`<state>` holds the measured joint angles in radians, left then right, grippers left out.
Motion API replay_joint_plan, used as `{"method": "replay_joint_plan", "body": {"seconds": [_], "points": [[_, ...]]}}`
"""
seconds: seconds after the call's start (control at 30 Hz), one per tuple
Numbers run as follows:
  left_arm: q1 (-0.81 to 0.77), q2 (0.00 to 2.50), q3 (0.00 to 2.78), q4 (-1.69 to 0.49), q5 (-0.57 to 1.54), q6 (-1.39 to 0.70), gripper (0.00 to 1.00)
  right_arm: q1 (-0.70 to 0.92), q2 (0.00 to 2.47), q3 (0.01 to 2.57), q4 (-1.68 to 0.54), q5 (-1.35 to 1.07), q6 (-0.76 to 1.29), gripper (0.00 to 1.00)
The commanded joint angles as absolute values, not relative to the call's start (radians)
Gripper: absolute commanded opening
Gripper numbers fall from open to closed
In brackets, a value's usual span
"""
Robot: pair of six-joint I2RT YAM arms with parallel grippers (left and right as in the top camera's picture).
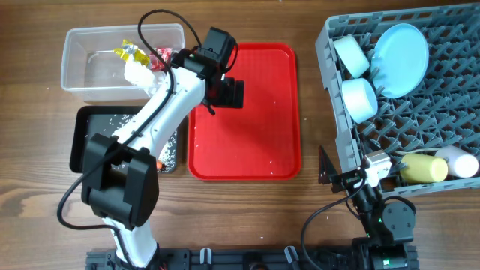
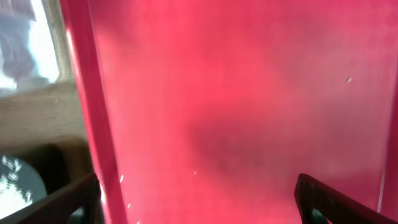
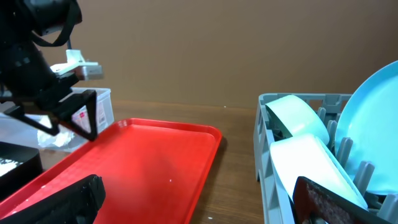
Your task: Sort waste into correct bins and load items into the dishwasher rack
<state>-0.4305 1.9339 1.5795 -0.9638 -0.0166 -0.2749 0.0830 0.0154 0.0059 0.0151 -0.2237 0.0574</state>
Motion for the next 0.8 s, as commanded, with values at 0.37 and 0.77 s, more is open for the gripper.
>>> {"method": "replay_joint_plan", "body": {"seconds": [0.37,0.77], "points": [[-0.105,1.489,1.343,-0.567,0.344,0.056,1.0,0.089,0.005,0.005,0.017,-0.207,0.045,1.0],[0.031,0.417,0.289,-0.088,0.189,0.033,1.0,0.089,0.005,0.005,0.017,-0.207,0.045,1.0]]}}
